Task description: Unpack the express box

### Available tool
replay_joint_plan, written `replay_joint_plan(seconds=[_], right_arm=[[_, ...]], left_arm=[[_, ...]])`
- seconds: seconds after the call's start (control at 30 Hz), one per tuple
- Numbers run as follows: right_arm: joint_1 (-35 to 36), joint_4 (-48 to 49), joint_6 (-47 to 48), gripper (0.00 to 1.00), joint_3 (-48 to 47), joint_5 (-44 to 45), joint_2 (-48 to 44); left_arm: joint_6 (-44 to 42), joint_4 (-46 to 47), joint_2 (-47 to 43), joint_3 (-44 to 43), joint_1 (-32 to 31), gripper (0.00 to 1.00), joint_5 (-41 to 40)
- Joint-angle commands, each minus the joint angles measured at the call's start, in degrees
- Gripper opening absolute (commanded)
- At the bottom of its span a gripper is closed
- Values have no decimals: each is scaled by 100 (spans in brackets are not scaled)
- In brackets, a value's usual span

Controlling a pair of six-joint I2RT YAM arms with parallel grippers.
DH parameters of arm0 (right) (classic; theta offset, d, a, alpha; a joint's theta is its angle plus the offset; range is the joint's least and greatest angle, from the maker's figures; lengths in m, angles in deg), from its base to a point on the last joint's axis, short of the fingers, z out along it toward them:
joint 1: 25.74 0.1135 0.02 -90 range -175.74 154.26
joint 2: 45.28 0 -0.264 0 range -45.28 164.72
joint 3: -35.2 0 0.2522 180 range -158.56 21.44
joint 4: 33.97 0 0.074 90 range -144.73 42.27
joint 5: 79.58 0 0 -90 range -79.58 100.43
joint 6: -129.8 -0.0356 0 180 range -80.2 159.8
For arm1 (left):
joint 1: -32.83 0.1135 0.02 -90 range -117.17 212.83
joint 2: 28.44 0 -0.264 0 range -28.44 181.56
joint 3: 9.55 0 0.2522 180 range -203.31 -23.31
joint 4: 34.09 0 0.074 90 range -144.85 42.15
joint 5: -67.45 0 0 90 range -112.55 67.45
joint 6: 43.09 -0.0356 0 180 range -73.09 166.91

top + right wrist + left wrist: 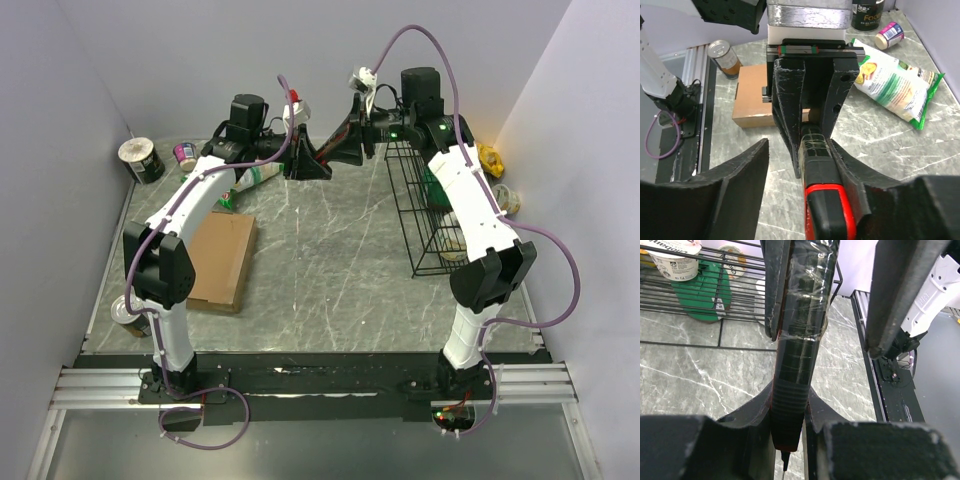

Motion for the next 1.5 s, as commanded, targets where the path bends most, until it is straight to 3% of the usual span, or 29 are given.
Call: replay_joint_plan(seconds=[0.0, 0.2, 0.3, 0.33, 0.4, 0.47, 0.53, 0.6, 0.7, 0.87, 1.03, 1.1, 1.13, 1.27, 1.47], right_arm=[[123, 8, 28, 53, -176, -155, 71], [158, -291, 397, 40, -176, -216, 132], [167, -615, 678, 25, -299, -208, 211], [158, -877, 853, 11, -360, -216, 246], [158, -1020, 951, 0, -466, -190, 308], [115, -820, 751, 0, -309, 99, 186], [45, -591, 287, 0, -168, 354, 80], [-52, -274, 38, 0, -19, 706, -78], [-132, 32, -164, 0, 262, 987, -315], [-167, 578, -428, 0, 1017, 1279, -816], [-105, 1043, -1058, 0, 1142, 2119, -931], [-236, 1115, -1332, 0, 1195, 1799, -896], [-307, 1246, -1786, 0, 1256, 1213, -879], [-404, 1660, -2248, 0, 1704, 1059, -905], [-395, 1642, -2291, 0, 1748, 821, -887]], left_arm=[[14, 244, -299, -65, -21, 1, 41], [5, 226, -299, -82, -21, 1, -3], [-30, 191, -290, -108, -21, 1, -21], [-39, 182, -290, -117, -13, 1, -47], [-56, 148, -281, -126, -4, 1, -82], [-100, 112, -290, -100, 22, 1, -265], [-214, 16, -342, -47, 101, 22, -424], [-267, -63, -456, 23, 180, 51, -688], [-408, -230, -771, 260, 400, 67, -1048], [-416, -816, -1484, 1025, 1041, 76, -1996], [-278, -1794, -1994, 1575, 1507, 81, -4005], [-119, -1543, -2527, 2408, 1569, 79, -4544], [282, -1323, -2749, 2736, 1595, 79, -5121], [761, -1039, -3251, 3521, 1648, 81, -5916], [-82, -1197, -3278, 3829, 1903, 81, -6548]])
